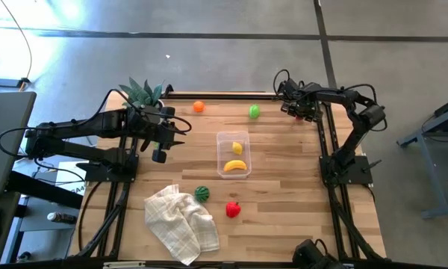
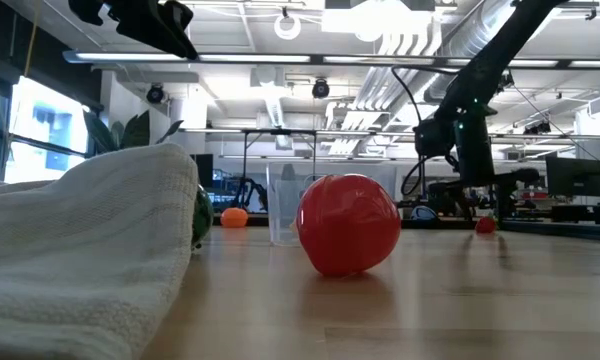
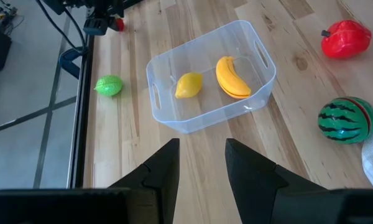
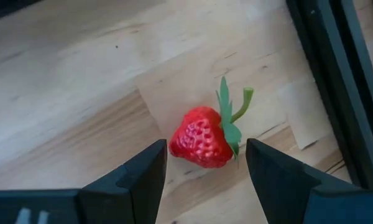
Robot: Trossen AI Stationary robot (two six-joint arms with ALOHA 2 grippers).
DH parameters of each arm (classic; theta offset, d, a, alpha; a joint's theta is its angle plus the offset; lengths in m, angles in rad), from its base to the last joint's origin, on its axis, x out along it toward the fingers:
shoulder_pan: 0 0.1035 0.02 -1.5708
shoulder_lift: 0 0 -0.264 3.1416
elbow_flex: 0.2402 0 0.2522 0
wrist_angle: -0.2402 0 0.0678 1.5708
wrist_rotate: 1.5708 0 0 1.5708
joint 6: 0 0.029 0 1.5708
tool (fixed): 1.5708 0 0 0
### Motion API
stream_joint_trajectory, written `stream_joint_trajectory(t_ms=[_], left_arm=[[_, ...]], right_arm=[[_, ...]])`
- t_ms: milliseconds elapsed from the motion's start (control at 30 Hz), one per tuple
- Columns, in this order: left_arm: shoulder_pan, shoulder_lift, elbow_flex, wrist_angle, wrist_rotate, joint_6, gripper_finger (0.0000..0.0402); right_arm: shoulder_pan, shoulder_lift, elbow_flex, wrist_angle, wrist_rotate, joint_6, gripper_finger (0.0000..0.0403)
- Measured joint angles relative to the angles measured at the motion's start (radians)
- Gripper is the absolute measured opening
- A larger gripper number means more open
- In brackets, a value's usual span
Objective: Pick and placing Produce into tupperware
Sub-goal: Put the red strawberry into the transparent bin
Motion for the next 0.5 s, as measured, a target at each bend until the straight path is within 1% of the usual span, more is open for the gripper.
stream_joint_trajectory(t_ms=[500], left_arm=[[0.000,0.000,0.000,0.000,0.000,0.000,0.0117]], right_arm=[[0.000,0.001,0.000,0.017,0.009,0.033,0.0210]])
